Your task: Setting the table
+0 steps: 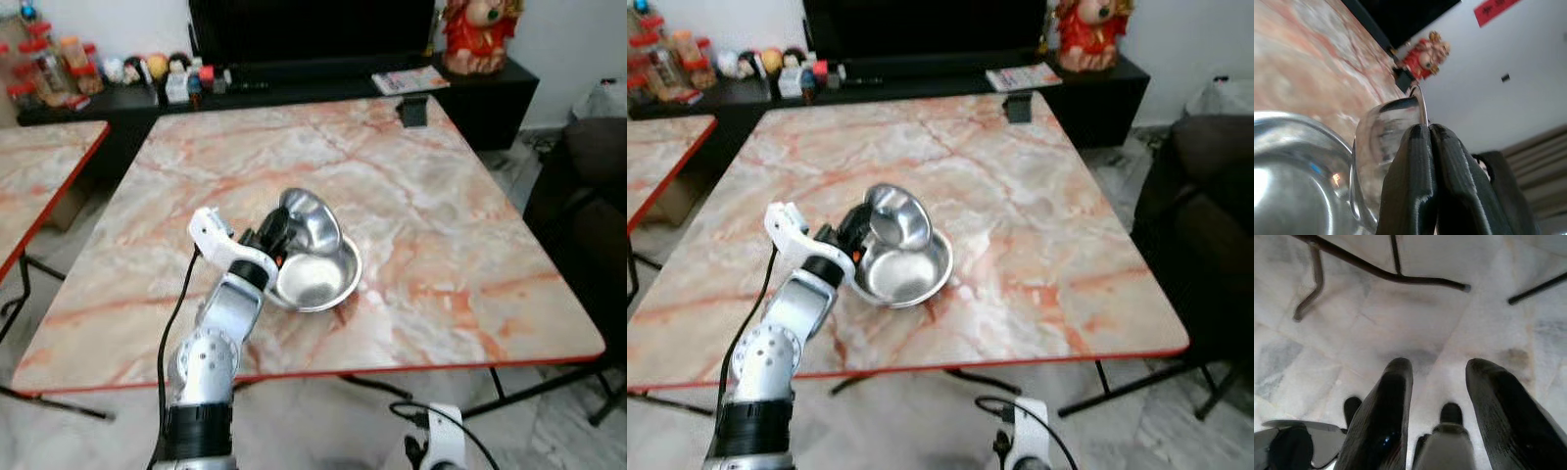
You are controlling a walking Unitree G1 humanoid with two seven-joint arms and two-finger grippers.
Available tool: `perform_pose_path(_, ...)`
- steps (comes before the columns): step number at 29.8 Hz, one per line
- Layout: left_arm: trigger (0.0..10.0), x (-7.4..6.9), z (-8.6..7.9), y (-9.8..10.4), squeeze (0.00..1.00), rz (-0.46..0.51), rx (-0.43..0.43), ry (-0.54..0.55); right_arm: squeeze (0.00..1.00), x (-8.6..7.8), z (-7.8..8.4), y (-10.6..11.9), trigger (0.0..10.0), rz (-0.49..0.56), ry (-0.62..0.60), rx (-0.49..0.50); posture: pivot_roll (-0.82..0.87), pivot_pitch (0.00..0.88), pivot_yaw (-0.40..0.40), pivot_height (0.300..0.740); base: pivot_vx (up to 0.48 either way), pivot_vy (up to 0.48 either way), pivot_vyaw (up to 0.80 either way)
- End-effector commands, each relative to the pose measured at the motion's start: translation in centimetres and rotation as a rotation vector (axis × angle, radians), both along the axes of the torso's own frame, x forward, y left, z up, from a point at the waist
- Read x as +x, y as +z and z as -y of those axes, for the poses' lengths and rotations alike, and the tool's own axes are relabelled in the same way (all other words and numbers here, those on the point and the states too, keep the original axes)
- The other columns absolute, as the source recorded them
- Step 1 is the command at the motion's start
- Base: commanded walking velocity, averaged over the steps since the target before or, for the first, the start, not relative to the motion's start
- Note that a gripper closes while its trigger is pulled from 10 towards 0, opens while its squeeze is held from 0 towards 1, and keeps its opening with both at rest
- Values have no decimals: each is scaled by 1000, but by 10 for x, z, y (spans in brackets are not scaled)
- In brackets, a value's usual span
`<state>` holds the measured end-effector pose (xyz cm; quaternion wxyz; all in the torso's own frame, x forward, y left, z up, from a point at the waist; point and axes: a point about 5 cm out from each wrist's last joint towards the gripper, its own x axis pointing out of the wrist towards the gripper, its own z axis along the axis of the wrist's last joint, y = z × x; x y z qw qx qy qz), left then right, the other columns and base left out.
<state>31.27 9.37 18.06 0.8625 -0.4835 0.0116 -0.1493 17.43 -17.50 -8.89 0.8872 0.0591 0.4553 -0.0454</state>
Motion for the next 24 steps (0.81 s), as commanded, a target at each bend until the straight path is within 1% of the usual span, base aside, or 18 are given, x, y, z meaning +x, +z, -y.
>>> perform_pose_path(1, 10000, -2, -1, 0, 0, -3, -29, 18, 0, 3, -2, 1, 10000, 11, 1, 6, 68, 0, 46, 732, 266, 0, 0)
perform_pose_path(12, 10000, -2, 2, -1, 0, -10, -26, 8, 0, 1, -2, 0, 10000, 7, -3, 8, 62, 0, 51, 732, 266, 0, 0)
perform_pose_path(24, 10000, -2, 0, -1, 0, -7, -28, 14, 0, 2, -2, 1, 10000, 8, 1, 7, 66, 0, 47, 732, 293, 0, 0)
